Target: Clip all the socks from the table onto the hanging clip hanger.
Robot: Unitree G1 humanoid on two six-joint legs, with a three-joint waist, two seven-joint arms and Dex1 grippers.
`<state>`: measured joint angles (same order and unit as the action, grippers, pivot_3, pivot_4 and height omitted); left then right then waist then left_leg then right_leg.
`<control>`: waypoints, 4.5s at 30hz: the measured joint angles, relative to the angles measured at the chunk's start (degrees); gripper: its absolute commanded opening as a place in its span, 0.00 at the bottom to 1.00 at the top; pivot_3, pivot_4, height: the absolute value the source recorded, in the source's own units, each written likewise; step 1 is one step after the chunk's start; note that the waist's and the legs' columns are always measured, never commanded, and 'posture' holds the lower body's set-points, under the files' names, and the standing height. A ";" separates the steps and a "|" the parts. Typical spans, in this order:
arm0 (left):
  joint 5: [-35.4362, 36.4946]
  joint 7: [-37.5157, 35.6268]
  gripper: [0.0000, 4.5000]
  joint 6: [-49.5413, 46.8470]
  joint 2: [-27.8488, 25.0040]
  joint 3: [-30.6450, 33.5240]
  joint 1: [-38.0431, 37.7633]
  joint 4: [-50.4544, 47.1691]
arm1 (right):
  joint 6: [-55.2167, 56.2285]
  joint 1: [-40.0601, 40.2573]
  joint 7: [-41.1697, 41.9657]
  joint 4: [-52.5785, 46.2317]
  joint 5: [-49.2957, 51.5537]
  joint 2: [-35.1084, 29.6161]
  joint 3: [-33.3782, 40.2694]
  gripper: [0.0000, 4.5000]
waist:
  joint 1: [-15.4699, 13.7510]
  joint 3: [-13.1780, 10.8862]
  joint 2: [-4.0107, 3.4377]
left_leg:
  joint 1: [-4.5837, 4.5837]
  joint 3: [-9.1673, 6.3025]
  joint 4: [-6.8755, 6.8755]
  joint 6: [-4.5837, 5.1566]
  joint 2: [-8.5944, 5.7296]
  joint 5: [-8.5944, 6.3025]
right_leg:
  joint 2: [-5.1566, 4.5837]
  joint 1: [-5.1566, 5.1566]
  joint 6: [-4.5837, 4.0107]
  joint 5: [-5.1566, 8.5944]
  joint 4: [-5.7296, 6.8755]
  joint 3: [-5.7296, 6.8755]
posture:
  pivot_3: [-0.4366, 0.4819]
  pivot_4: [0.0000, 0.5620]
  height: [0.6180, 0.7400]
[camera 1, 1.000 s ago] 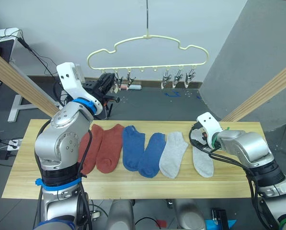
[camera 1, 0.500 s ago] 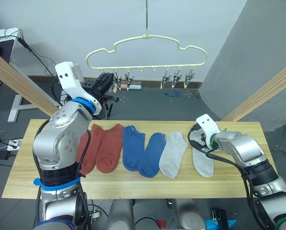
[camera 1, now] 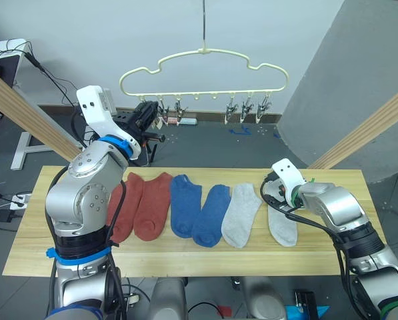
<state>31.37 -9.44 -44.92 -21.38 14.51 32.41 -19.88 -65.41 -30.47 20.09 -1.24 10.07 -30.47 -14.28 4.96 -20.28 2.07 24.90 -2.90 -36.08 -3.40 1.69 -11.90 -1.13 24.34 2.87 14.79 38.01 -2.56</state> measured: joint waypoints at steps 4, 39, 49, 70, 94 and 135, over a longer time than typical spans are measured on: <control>-0.01 -0.01 0.02 0.00 -0.39 0.00 0.11 0.00 | 0.03 0.00 0.06 0.05 -0.42 0.24 0.06 1.00 | 0.01 0.00 0.00 | 0.00 0.00 0.00 0.00 0.00 0.00 | 0.00 0.00 0.00 0.00 0.01 0.00 | 0.33 0.68 1.00; 3.57 -1.30 0.02 -3.76 -3.70 2.90 1.97 1.34 | -4.66 -8.68 6.42 -16.06 8.45 12.30 7.30 0.00 | 0.00 -0.21 -0.11 | 0.05 -0.05 0.04 -0.02 0.03 -0.01 | 0.00 0.05 -0.06 -0.03 0.00 0.07 | 0.33 0.66 1.00; 6.28 -1.12 0.02 -6.60 -5.64 4.67 2.74 2.11 | -0.46 -10.76 3.43 -13.04 11.19 25.38 5.58 0.00 | -0.13 -0.22 -0.13 | 0.05 -0.09 0.02 -0.02 0.03 -0.01 | -0.04 0.11 -0.07 -0.04 0.10 0.12 | 0.36 0.64 1.00; 13.02 2.17 0.02 -12.24 -5.84 8.31 5.38 4.20 | 15.24 -16.37 -0.27 3.95 7.32 37.77 1.16 0.00 | -0.07 -0.22 -0.13 | 0.07 -0.06 0.03 -0.05 0.04 0.00 | -0.06 0.20 -0.09 -0.05 0.16 0.11 | 0.38 0.62 1.00; 16.25 5.25 0.02 -12.33 -5.40 8.76 5.46 4.58 | 24.74 -27.05 -0.06 18.34 6.93 38.64 3.90 0.00 | -0.09 -0.22 -0.13 | 0.07 0.01 0.02 -0.05 0.04 0.01 | -0.08 0.33 -0.11 -0.06 0.38 0.06 | 0.38 0.60 1.00; 16.04 6.42 0.18 -9.35 -4.71 8.42 4.45 4.23 | 27.52 -31.67 -1.06 24.68 11.56 39.43 2.34 0.00 | -0.21 -0.18 -0.05 | 0.24 0.09 -0.01 -0.31 0.05 0.17 | -0.09 0.88 -0.15 -0.09 0.98 0.02 | 0.41 0.58 1.00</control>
<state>47.41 -3.01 -54.27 -26.09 22.93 36.86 -15.66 -37.88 -62.14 19.03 23.44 21.62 8.96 -11.93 4.75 -20.46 2.02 25.14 -2.81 -36.09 -3.71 1.74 -11.73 -1.21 25.22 2.72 14.70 38.99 -2.54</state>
